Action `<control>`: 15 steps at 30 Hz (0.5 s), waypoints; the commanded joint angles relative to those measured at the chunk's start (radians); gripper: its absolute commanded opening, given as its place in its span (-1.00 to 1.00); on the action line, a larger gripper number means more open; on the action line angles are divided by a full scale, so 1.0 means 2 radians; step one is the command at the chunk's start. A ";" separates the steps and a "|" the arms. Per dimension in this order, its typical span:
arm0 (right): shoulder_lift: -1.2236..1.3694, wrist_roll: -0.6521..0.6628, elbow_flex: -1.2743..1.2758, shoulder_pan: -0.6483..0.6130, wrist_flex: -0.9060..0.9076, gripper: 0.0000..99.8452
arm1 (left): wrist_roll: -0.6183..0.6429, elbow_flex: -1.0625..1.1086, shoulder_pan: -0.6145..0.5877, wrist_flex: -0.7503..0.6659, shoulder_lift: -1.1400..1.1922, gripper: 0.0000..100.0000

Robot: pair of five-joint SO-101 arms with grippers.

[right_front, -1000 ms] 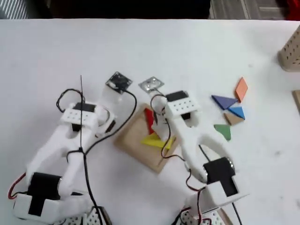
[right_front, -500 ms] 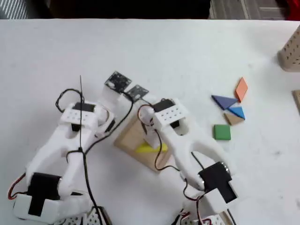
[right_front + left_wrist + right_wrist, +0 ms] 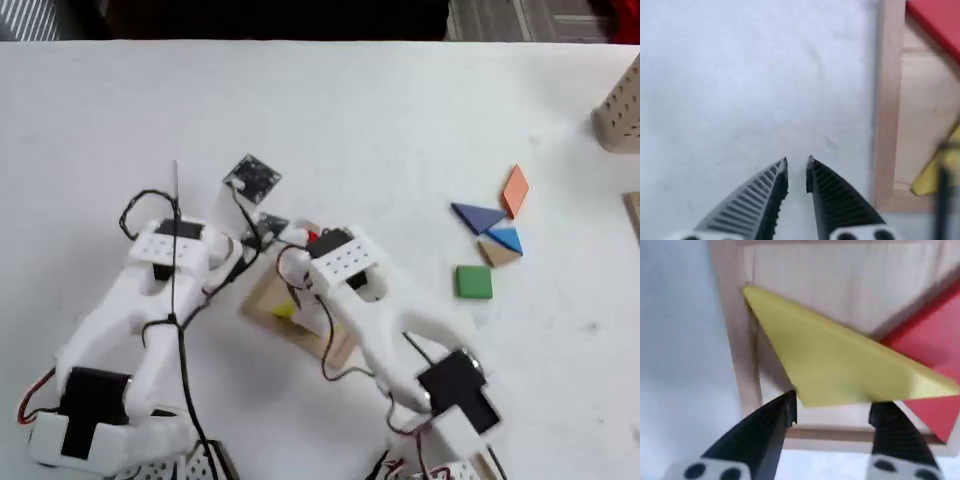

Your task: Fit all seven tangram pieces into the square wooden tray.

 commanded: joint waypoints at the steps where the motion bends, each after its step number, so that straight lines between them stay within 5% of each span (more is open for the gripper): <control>1: -0.010 0.030 0.012 -0.056 0.011 -0.68 | -0.006 -0.022 0.007 -0.008 0.000 -0.83; 10: -0.010 0.031 0.019 -0.086 0.010 -0.58 | -0.006 -0.022 0.007 -0.008 0.000 -0.83; 15: -0.010 -0.046 0.004 -0.087 -0.020 -0.56 | -0.006 -0.022 0.007 -0.008 0.000 -0.83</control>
